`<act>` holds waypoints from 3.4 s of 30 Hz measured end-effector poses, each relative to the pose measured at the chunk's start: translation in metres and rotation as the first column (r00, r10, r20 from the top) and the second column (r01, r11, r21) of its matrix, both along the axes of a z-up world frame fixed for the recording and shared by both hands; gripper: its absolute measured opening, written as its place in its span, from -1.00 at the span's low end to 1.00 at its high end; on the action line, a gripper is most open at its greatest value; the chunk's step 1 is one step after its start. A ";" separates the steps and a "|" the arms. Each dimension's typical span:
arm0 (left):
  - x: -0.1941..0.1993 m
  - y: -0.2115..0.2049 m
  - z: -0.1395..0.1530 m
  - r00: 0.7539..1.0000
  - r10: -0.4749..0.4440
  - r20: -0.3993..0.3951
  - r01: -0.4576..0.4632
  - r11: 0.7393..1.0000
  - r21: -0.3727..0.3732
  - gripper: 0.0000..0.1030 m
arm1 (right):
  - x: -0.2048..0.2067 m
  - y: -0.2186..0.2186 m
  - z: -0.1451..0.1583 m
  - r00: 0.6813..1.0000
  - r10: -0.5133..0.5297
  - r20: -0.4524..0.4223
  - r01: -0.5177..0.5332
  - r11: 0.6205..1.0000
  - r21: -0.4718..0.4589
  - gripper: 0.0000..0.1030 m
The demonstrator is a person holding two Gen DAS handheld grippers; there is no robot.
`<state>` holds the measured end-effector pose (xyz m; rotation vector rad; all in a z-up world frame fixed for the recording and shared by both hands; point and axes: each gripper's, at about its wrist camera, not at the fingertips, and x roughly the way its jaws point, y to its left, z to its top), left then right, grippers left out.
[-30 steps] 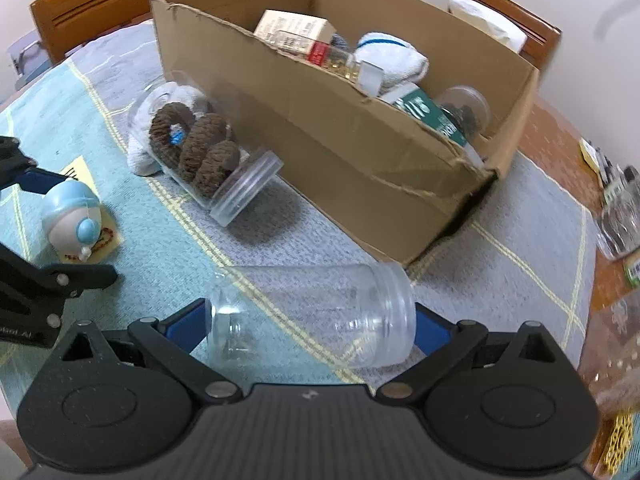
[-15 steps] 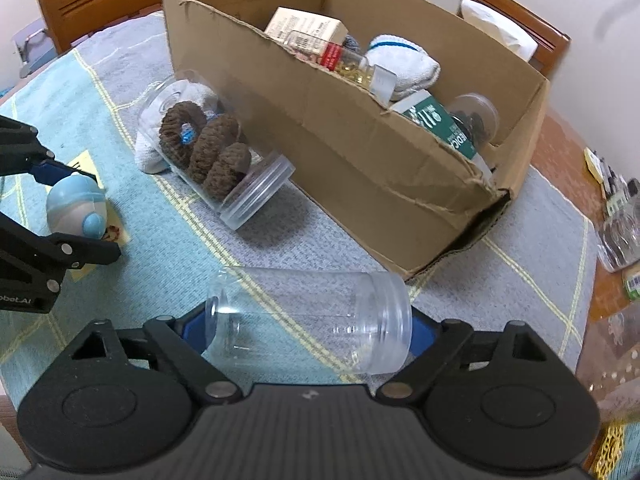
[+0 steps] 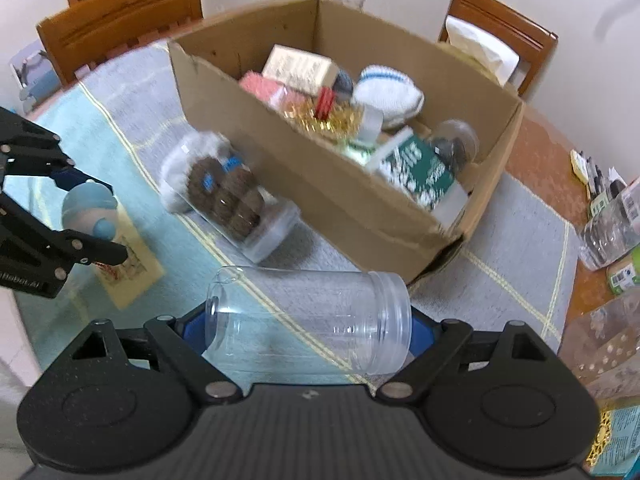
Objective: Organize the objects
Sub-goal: 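Carry the figurine and empty clear jar into the cardboard box and release both, then return both tools to the white sock and the jar of brown coils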
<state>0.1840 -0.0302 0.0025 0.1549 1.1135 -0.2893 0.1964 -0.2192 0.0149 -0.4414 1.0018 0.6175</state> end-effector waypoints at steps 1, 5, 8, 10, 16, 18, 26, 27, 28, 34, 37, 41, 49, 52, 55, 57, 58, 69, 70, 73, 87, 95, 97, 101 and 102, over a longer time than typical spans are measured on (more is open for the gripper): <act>0.002 0.002 0.006 1.000 -0.002 -0.001 0.002 1.000 -0.001 0.03 | -0.001 0.000 0.007 1.000 0.003 0.002 -0.003 1.000 0.008 0.82; 0.013 0.008 0.030 1.000 -0.025 0.019 0.026 0.999 -0.039 0.03 | -0.001 0.001 0.034 0.999 -0.002 0.036 0.001 0.999 0.035 0.82; 0.028 0.011 0.051 0.998 -0.043 0.053 0.046 0.998 -0.049 0.03 | 0.004 0.003 0.054 0.997 -0.013 0.076 0.008 0.998 0.060 0.82; 0.038 0.011 0.062 0.996 -0.051 0.079 0.055 0.997 -0.051 0.03 | 0.011 0.005 0.066 0.994 -0.038 0.100 0.030 0.997 0.075 0.82; 0.082 0.013 0.089 0.988 -0.062 0.144 0.072 0.995 -0.066 0.03 | 0.042 0.015 0.086 0.983 -0.112 0.147 0.092 0.987 0.135 0.82; 0.098 0.012 0.093 0.984 -0.070 0.162 0.080 0.995 -0.056 0.03 | 0.054 0.020 0.086 0.979 -0.142 0.147 0.120 0.982 0.149 0.82; 0.162 0.005 0.099 0.978 -0.074 0.195 0.087 0.994 -0.059 0.03 | 0.080 0.037 0.071 0.966 -0.222 0.131 0.201 0.967 0.157 0.83; 0.169 0.003 0.098 0.977 -0.077 0.198 0.090 0.994 -0.058 0.03 | 0.082 0.038 0.068 0.965 -0.231 0.123 0.212 0.965 0.155 0.84; 0.175 0.001 0.097 0.976 -0.081 0.200 0.094 0.994 -0.054 0.03 | 0.083 0.040 0.065 0.965 -0.238 0.112 0.220 0.964 0.152 0.88; 0.205 -0.012 0.087 0.980 -0.099 0.175 0.106 0.994 -0.034 0.65 | 0.075 0.040 0.061 0.959 -0.262 0.111 0.241 0.956 0.167 1.00; 0.206 -0.013 0.087 0.977 -0.074 0.201 0.083 0.996 -0.037 0.97 | 0.073 0.035 0.059 0.955 -0.280 0.099 0.261 0.950 0.169 1.00; 0.206 -0.014 0.084 0.981 -0.079 0.178 0.092 0.994 -0.061 0.98 | 0.071 0.030 0.058 0.949 -0.303 0.089 0.285 0.943 0.173 1.00; 0.184 -0.013 0.081 0.985 -0.088 0.151 0.097 0.994 -0.050 0.98 | 0.061 0.024 0.059 0.947 -0.314 0.072 0.295 0.935 0.198 1.00; 0.167 -0.009 0.083 0.984 -0.075 0.163 0.085 0.995 -0.056 0.98 | 0.052 0.020 0.059 0.949 -0.308 0.061 0.290 0.933 0.213 1.00; 0.148 -0.003 0.084 0.983 -0.065 0.172 0.077 0.995 -0.068 0.98 | 0.043 0.017 0.058 0.952 -0.302 0.053 0.283 0.933 0.224 1.00; 0.138 0.001 0.085 0.983 -0.048 0.179 0.062 0.995 -0.072 0.98 | 0.037 0.014 0.056 0.953 -0.301 0.041 0.284 0.930 0.232 1.00; 0.134 0.003 0.085 0.983 -0.039 0.182 0.053 0.996 -0.072 0.98 | 0.034 0.013 0.054 0.953 -0.301 0.034 0.284 0.929 0.236 1.00; 0.079 0.040 0.072 0.960 0.197 0.197 -0.187 0.980 -0.070 0.98 | 0.020 0.019 0.025 0.953 -0.289 -0.094 0.303 0.913 0.272 1.00; 0.076 0.044 0.069 0.957 0.215 0.195 -0.206 0.976 -0.064 0.98 | 0.021 0.022 0.023 0.953 -0.285 -0.107 0.303 0.912 0.276 1.00; 0.066 0.057 0.057 0.946 0.269 0.182 -0.265 0.963 -0.045 0.98 | 0.025 0.032 0.017 0.952 -0.278 -0.131 0.304 0.908 0.289 1.00; 0.050 0.082 0.020 0.944 0.311 0.106 -0.314 0.949 0.011 0.98 | 0.033 0.082 -0.016 0.909 -0.406 -0.097 0.418 0.888 0.194 1.00; 0.049 0.074 0.011 0.964 0.257 0.068 -0.258 0.966 0.008 0.98 | 0.036 0.064 -0.037 0.857 -0.508 -0.090 0.515 0.845 0.141 1.00; 0.051 0.071 0.009 0.969 0.240 0.061 -0.240 0.971 0.000 0.98 | 0.037 0.056 -0.042 0.842 -0.534 -0.076 0.539 0.834 0.118 1.00; 0.053 0.058 0.005 0.982 0.183 0.047 -0.182 0.983 -0.016 0.98 | 0.036 0.042 -0.055 0.829 -0.560 -0.010 0.560 0.827 0.047 1.00; 0.054 0.054 0.003 0.984 0.171 0.045 -0.170 0.985 -0.020 0.98 | 0.036 0.038 -0.059 0.826 -0.564 0.003 0.564 0.826 0.022 1.00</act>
